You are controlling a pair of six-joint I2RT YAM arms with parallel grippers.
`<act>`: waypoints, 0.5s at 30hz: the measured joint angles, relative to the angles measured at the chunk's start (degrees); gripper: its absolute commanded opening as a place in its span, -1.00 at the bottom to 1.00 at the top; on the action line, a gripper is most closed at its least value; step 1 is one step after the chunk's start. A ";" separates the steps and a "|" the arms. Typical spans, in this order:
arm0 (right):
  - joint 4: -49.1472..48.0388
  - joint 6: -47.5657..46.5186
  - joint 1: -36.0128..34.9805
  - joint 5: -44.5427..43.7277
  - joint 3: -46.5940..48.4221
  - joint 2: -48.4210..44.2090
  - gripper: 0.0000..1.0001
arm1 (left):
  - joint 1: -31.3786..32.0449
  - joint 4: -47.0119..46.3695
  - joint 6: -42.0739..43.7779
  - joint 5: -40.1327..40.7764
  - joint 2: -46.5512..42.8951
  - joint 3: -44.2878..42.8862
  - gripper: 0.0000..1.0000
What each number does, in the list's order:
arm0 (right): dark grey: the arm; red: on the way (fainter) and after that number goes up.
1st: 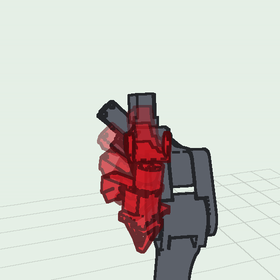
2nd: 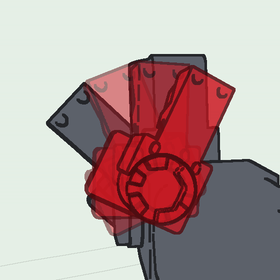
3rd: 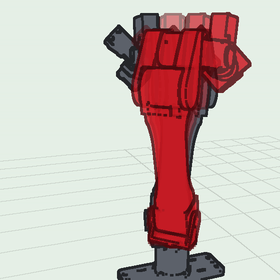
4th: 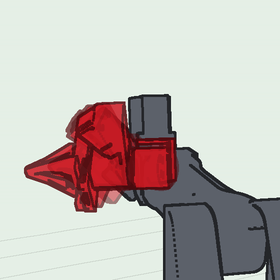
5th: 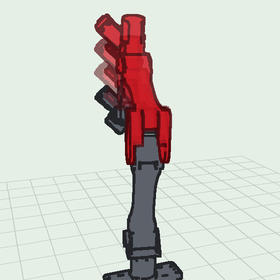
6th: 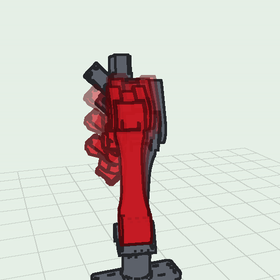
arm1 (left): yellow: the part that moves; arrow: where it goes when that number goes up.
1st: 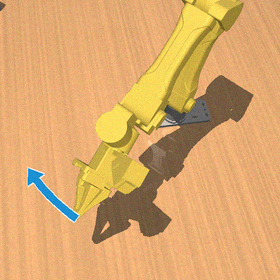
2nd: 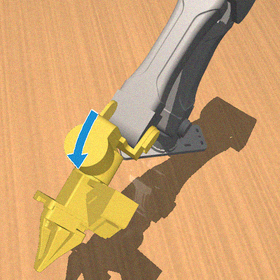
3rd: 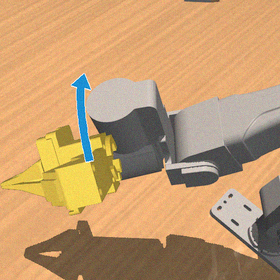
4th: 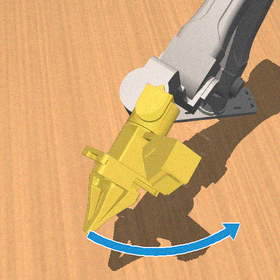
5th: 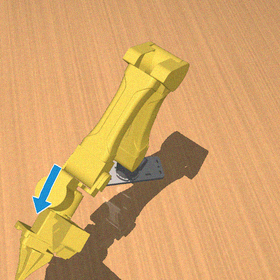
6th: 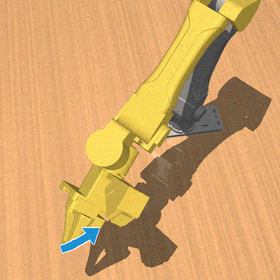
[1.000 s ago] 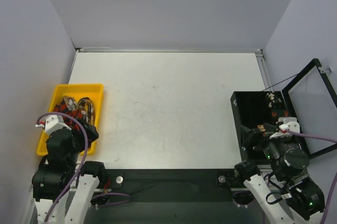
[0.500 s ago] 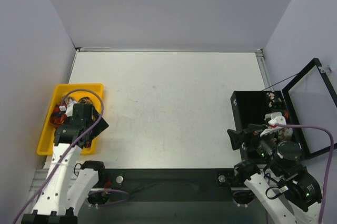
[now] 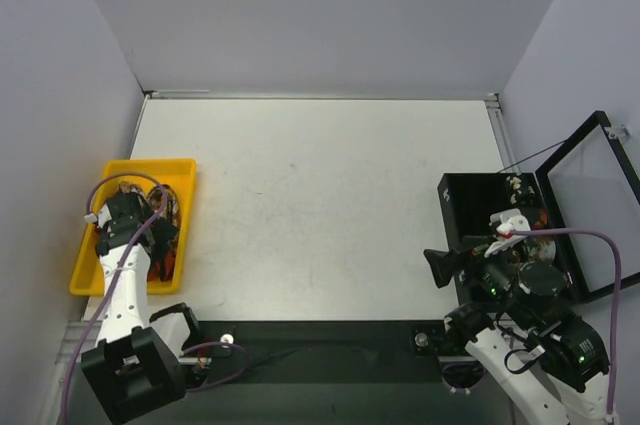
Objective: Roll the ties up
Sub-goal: Grab a tie with the left arm
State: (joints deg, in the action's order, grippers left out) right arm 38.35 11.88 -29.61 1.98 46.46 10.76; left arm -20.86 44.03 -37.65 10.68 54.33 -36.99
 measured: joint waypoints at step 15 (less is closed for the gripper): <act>-0.35 -1.66 -0.17 0.48 -0.70 9.77 1.00 | -0.24 -11.72 1.62 -2.54 12.48 3.80 -0.79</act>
State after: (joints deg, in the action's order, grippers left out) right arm 38.00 10.22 -29.78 2.46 45.76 20.53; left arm -21.10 32.32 -36.03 8.14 66.81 -33.19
